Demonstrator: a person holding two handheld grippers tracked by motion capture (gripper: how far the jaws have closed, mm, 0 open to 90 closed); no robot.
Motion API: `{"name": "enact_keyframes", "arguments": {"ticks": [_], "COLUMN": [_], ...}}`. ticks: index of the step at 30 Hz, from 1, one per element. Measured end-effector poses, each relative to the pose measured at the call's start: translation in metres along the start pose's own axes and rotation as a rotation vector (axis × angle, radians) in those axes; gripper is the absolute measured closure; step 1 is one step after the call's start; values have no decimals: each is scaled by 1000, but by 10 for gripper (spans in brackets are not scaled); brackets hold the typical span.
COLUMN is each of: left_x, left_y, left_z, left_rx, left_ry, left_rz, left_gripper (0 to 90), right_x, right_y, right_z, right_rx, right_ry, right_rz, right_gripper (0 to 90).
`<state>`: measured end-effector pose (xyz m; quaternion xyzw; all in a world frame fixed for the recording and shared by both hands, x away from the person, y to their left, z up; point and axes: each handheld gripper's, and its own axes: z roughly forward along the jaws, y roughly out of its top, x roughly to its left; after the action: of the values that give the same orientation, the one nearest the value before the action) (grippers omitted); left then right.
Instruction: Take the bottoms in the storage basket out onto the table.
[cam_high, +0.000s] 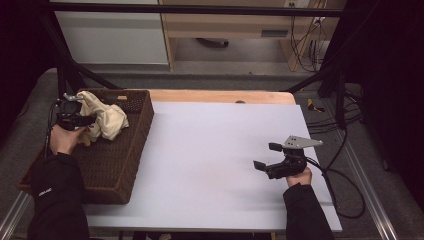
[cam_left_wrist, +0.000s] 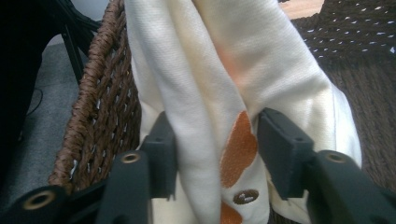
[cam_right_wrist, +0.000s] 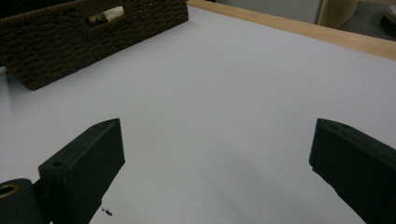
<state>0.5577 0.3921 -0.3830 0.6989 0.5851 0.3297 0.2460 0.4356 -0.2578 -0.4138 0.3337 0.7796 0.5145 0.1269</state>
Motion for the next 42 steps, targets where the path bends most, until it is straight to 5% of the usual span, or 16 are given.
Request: {"name": "enact_keyframes", "arguments": {"ticks": [11,24,32,37,42], "left_x": [1,-6,-2,3,6], "left_y": [1,-4,-5,0,0], "left_z": [-8,-24,-23,-19,-14], "left_rx": [14,20,22,-67,-99], "left_ry": [9,-54,-69,-79,-97], "left_rz": [-18,-24,-49,-60,-64], "left_gripper": [772,801,760,533,504], "right_x": [0,0,0,0,0], "right_y": [0,0,0,0,0], "right_z": [0,-1,0,-1,1], "right_rx": [-4,-4,-4,-4,2], "right_ry": [1,0,1,3,2], "right_rz": [-1,1,0,3,1], "right_gripper": [39,39,39,39,40]}}
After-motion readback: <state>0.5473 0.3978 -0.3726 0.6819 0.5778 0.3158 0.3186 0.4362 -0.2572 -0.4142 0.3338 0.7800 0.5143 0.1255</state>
